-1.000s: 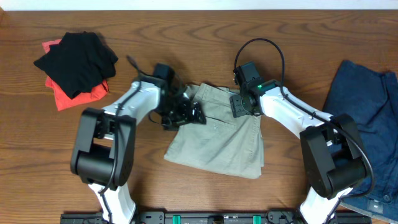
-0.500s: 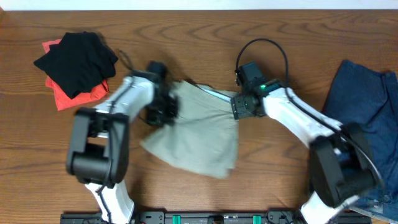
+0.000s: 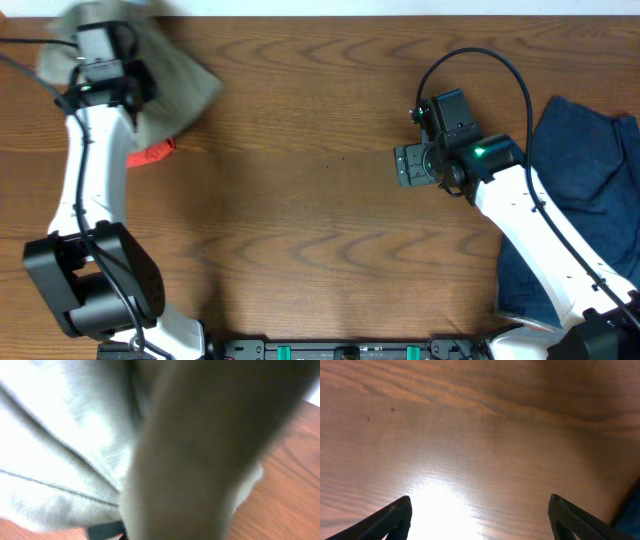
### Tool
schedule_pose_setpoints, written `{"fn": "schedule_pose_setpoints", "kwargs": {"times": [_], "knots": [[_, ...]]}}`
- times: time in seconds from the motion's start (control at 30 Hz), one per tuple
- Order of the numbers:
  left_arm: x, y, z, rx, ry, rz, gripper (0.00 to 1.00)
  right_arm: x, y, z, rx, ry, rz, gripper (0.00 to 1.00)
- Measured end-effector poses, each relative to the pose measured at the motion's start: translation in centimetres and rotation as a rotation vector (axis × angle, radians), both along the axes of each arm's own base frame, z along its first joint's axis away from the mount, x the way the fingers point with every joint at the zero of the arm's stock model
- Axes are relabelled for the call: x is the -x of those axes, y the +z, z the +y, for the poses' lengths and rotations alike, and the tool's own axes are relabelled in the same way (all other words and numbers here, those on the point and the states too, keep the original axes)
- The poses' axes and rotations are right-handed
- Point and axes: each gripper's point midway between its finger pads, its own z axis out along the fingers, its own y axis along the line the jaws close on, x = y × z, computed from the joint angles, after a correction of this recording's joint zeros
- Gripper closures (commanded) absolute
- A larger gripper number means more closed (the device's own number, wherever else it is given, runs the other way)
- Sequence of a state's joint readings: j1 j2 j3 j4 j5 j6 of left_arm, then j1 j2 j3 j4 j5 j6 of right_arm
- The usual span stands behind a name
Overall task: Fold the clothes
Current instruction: 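Grasp the folded shorts with the left gripper and carry them to the back-left stack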
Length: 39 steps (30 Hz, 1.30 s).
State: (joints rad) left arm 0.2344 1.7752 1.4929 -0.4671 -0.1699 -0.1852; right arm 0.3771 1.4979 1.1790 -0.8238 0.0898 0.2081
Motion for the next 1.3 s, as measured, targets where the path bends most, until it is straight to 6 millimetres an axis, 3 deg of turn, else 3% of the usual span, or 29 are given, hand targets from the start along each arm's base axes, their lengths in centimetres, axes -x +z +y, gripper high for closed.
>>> {"fn": "schedule_pose_setpoints", "kwargs": {"times": [0.23, 0.3, 0.43, 0.53, 0.93, 1.07, 1.3], "knots": [[2.4, -0.1, 7.3, -0.016, 0.159, -0.012, 0.92, 0.2, -0.1, -0.1, 0.004, 0.000, 0.006, 0.15], [3.1, -0.8, 8.7, -0.007, 0.195, 0.004, 0.75, 0.1, -0.1, -0.1, 0.003, 0.000, 0.006, 0.15], [4.2, -2.3, 10.3, 0.032, 0.260, 0.023, 0.57, 0.1, -0.1, -0.1, 0.003, 0.000, 0.005, 0.14], [4.6, -3.1, 10.8, 0.078, 0.273, 0.026, 0.34, 0.1, -0.1, -0.1, 0.003, 0.000, 0.006, 0.14], [2.9, -3.1, 8.0, 0.242, 0.153, -0.038, 0.34, 0.3, -0.1, -0.1, 0.012, 0.013, 0.011, 0.14], [2.6, -0.9, 7.6, 0.244, 0.127, -0.097, 0.33, 0.3, -0.1, -0.1, 0.013, 0.013, 0.010, 0.12], [3.3, 7.8, 6.3, 0.173, 0.079, -0.286, 0.34, 0.1, -0.1, -0.1, 0.014, 0.012, 0.004, 0.10]]}}
